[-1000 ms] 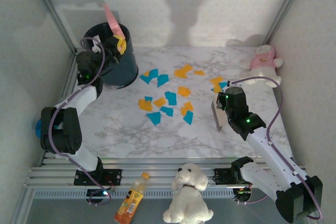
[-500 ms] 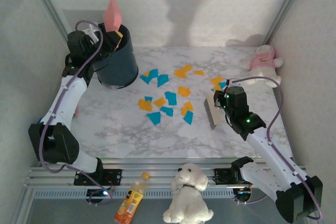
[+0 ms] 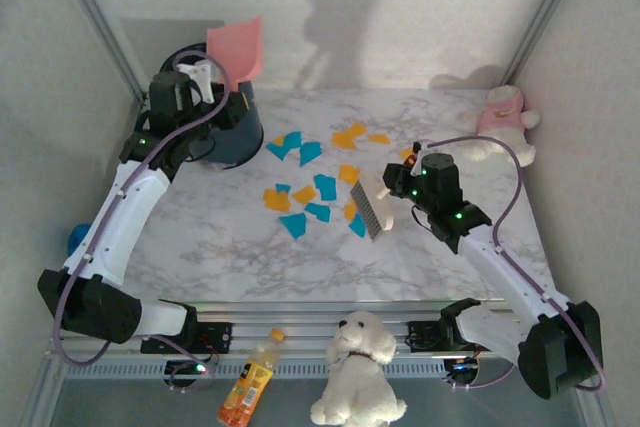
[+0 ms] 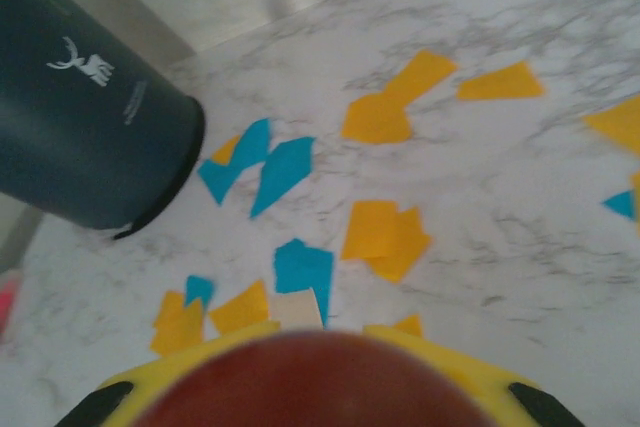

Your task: Sweep away the paper scraps from the table

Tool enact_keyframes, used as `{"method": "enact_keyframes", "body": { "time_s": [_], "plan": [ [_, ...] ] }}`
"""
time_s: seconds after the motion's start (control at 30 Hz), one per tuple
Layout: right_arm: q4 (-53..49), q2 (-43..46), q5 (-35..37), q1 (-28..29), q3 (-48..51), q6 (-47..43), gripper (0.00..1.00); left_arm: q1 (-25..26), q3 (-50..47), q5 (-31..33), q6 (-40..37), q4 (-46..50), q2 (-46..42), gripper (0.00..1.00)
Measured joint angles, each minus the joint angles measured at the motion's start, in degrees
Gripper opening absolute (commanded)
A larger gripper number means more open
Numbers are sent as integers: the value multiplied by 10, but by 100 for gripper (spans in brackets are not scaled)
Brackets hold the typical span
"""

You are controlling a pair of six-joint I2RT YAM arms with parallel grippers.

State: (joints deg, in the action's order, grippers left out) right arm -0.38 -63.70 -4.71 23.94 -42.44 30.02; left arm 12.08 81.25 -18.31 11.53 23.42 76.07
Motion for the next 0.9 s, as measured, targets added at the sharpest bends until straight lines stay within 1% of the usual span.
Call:
{"method": "enact_keyframes", "body": {
  "time_s": [0.2,0.37,0.73,0.9],
  "plan": [
    [61,-69,-56,2,-7,42,0,38,-22,34,-78,20,-19,0],
    [95,-118,-71,15,-18,59,0,71,-42,47,-117,35,-20,0],
    [140,-199,-46,20,-23,76,0,113,-75,44,-169,37,-24,0],
    [137,-205,-14,20,-23,74,0,128,-85,41,-184,38,-24,0]
  ]
}}
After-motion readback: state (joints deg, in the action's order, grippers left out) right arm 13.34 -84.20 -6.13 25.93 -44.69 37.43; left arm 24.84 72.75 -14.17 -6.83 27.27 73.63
